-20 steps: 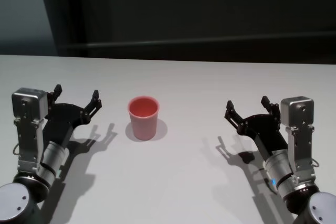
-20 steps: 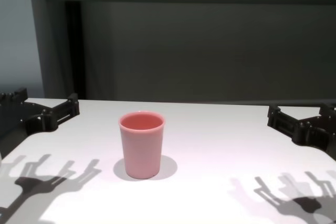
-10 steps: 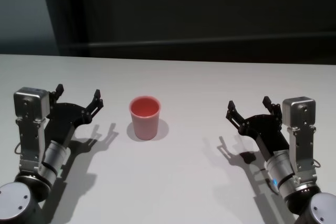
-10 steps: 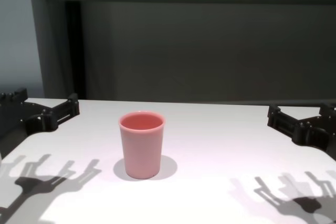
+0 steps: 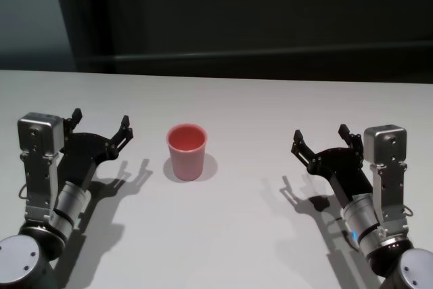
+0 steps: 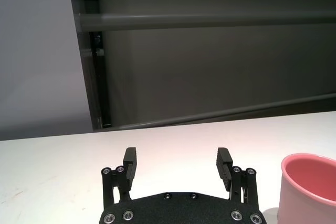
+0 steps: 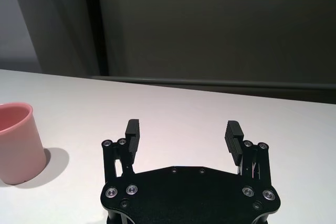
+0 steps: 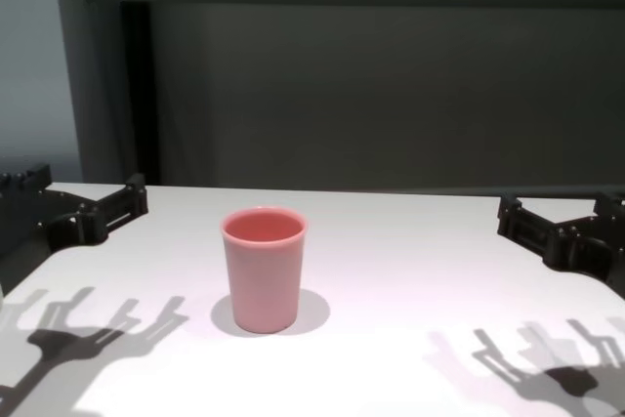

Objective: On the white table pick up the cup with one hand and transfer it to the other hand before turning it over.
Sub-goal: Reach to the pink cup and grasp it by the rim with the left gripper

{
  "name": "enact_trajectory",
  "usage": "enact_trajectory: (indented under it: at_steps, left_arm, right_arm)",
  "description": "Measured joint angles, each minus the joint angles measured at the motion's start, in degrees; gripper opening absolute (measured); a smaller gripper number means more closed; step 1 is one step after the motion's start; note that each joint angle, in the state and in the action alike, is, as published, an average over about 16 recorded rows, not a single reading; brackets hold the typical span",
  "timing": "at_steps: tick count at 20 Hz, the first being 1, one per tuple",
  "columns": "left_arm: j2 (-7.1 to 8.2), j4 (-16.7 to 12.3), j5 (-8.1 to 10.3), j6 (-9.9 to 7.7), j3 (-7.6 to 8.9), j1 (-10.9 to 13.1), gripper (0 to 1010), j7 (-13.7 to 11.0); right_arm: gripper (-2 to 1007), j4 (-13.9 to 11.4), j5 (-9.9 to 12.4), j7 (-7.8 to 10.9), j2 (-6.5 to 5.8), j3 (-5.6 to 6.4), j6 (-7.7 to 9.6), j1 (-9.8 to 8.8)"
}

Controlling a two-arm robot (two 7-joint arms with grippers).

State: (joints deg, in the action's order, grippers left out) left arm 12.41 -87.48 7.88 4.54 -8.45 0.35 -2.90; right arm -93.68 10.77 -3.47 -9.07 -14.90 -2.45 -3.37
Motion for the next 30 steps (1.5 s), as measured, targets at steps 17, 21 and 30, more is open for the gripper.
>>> enact_trajectory:
  at_steps: [17, 21, 30]
  left_arm:
    - [0.17, -0.1, -0.18, -0.24, -0.06, -0.2, 1003, -0.6]
    - [0.79, -0.6, -0.72, -1.09, -0.13, -0.7, 1003, -1.7]
    - [4.42, -3.2, -3.80, -4.90, -0.11, -2.8, 1003, -6.3]
  right_arm:
    - [1002, 0.0, 0.0, 0.00, 0.00, 0.00, 0.00, 0.00]
    - [1002, 0.0, 0.0, 0.00, 0.00, 0.00, 0.00, 0.00]
    - [1002, 0.0, 0.0, 0.00, 0.00, 0.00, 0.00, 0.00]
